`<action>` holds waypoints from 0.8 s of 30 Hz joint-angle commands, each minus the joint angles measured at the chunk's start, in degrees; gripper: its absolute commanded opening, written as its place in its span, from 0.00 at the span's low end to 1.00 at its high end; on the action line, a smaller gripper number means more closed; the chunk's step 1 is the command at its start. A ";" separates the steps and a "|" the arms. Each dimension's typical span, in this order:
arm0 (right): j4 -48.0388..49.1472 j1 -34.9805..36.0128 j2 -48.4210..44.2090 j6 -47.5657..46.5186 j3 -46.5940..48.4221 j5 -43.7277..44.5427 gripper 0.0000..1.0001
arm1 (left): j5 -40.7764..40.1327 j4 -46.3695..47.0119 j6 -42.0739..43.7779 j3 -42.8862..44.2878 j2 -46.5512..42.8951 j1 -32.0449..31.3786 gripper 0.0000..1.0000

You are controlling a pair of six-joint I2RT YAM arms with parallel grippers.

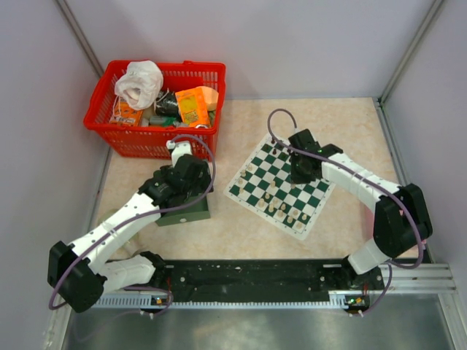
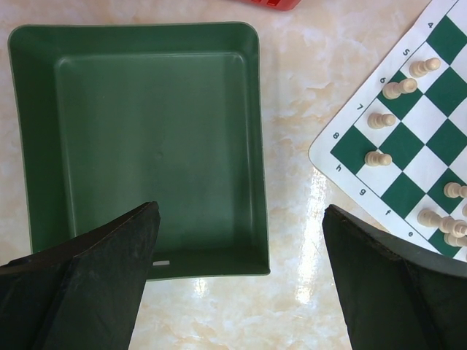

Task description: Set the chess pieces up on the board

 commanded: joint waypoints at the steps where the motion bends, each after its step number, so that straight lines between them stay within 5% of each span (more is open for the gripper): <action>1: -1.22 2.83 -4.13 -0.63 8.15 0.12 0.11 | -0.10 1.75 -0.65 -0.42 -0.79 0.41 0.99; 12: -0.70 15.31 8.77 -0.11 20.29 0.82 0.11 | -3.70 0.17 -2.40 -1.47 -4.83 0.76 0.99; 24: -0.09 18.92 17.93 -0.63 22.14 0.30 0.11 | -7.75 -0.89 -3.81 -4.28 -10.46 1.11 0.99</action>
